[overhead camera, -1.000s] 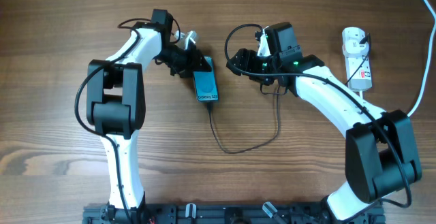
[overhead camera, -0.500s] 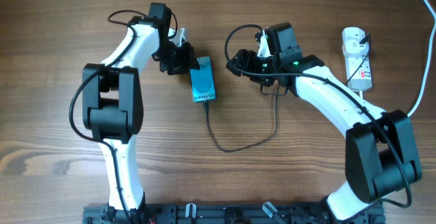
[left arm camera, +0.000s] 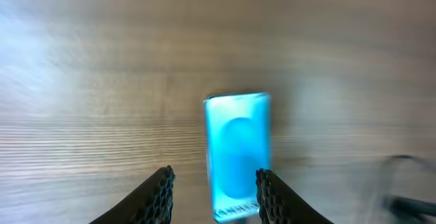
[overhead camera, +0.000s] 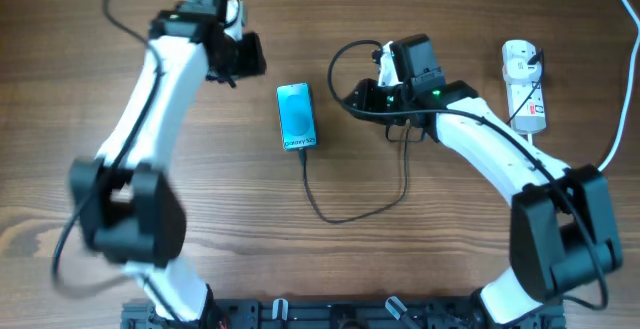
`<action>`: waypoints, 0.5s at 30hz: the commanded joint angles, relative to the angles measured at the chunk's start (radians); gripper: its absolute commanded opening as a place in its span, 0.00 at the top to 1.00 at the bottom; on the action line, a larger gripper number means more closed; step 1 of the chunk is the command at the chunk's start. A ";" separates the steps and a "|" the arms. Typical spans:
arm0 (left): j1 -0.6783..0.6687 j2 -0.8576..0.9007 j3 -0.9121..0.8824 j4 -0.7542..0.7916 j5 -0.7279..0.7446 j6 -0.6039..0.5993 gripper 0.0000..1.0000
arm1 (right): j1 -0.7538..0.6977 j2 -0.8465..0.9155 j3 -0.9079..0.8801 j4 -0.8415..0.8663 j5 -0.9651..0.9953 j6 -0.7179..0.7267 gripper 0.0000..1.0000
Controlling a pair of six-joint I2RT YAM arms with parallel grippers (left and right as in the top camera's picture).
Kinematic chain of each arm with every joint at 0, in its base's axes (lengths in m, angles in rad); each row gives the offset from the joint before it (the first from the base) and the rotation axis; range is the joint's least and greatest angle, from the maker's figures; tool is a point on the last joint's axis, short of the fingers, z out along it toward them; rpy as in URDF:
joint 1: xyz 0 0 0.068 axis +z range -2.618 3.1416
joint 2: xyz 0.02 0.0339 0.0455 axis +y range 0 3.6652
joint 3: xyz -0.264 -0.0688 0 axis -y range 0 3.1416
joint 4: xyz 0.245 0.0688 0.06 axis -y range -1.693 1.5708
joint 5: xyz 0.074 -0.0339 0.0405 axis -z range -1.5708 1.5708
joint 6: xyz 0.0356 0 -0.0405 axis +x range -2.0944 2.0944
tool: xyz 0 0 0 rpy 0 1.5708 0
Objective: Plug charger to phone and switch on socket
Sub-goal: 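Release the phone and raise both grippers away from it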
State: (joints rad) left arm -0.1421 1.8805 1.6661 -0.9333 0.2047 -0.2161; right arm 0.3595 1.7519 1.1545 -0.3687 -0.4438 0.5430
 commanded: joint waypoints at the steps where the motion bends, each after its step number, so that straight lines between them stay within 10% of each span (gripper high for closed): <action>1: 0.005 -0.172 0.003 0.000 -0.016 -0.009 0.51 | -0.048 -0.134 0.024 -0.018 0.008 -0.050 0.96; 5: 0.005 -0.236 0.003 -0.016 -0.016 -0.009 0.39 | -0.138 -0.256 0.024 -0.055 0.007 -0.050 0.96; 7: 0.005 -0.239 0.003 -0.026 -0.016 -0.009 0.00 | -0.210 -0.317 0.024 -0.085 0.006 -0.061 0.96; 15: 0.005 -0.231 0.003 -0.026 -0.016 -0.009 0.00 | -0.566 -0.361 0.054 -0.215 -0.074 -0.181 0.96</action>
State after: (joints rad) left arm -0.1421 1.6421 1.6688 -0.9588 0.2020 -0.2264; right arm -0.0963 1.3857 1.1625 -0.5549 -0.4683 0.4366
